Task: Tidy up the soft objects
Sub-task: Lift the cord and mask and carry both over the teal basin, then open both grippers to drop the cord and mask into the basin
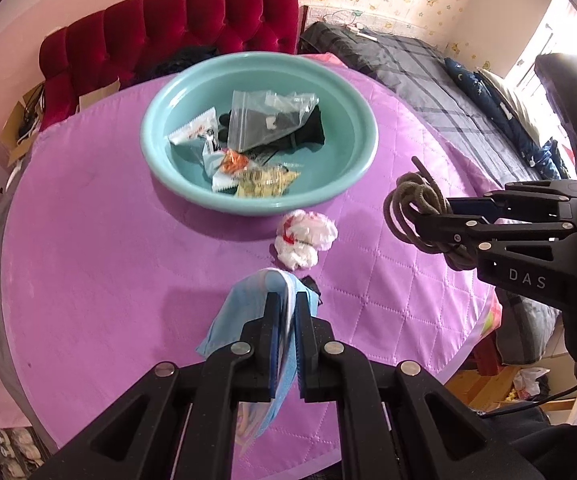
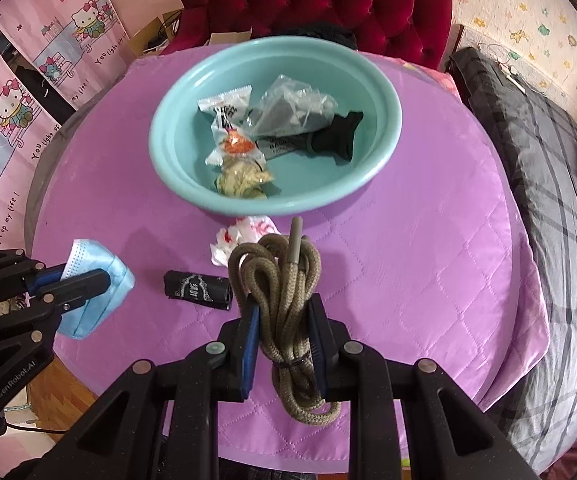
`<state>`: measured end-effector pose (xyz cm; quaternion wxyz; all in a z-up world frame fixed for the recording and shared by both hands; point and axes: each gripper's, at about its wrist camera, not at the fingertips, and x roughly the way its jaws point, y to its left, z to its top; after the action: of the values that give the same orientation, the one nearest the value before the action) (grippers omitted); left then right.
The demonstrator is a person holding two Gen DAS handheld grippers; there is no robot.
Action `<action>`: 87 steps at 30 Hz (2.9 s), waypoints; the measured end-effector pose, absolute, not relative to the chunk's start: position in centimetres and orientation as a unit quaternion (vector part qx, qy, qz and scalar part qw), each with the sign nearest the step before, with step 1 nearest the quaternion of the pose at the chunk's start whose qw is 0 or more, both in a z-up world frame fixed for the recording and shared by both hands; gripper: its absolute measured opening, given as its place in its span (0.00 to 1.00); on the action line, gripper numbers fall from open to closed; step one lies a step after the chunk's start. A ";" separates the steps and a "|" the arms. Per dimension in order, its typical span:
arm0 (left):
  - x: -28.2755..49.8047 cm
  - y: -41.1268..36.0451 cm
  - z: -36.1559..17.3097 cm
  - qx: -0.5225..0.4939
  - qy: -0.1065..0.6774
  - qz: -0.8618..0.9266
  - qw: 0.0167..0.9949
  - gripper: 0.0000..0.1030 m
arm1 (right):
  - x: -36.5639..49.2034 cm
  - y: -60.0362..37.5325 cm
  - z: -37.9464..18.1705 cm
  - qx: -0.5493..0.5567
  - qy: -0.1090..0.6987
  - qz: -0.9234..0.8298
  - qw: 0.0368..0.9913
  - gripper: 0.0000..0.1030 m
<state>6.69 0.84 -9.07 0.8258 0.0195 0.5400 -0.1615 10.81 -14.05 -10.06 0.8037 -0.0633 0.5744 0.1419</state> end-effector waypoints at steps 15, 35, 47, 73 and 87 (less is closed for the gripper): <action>11.0 0.2 -6.4 0.038 0.524 -0.178 0.832 0.07 | 15.0 -12.9 -6.2 -0.060 0.553 0.154 0.817 0.23; 17.7 -0.1 -6.7 0.033 0.526 -0.183 0.830 0.07 | 22.7 -11.7 -6.1 -0.038 0.558 0.156 0.814 0.24; 22.0 0.2 -8.6 0.028 0.533 -0.169 0.828 0.07 | 27.1 -11.4 -8.0 -0.003 0.575 0.143 0.806 0.24; 24.7 0.3 -10.9 0.022 0.551 -0.144 0.821 0.30 | 29.9 -11.6 -9.8 0.030 0.592 0.115 0.797 0.41; 22.9 1.4 -9.4 0.034 0.526 -0.111 0.842 1.00 | 28.4 -12.2 -8.3 -0.003 0.569 0.077 0.819 1.00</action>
<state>22.91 1.39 -9.44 0.8424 0.0335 0.5261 -0.1113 28.37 -12.21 -8.30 0.8189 -0.0025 0.5688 0.0766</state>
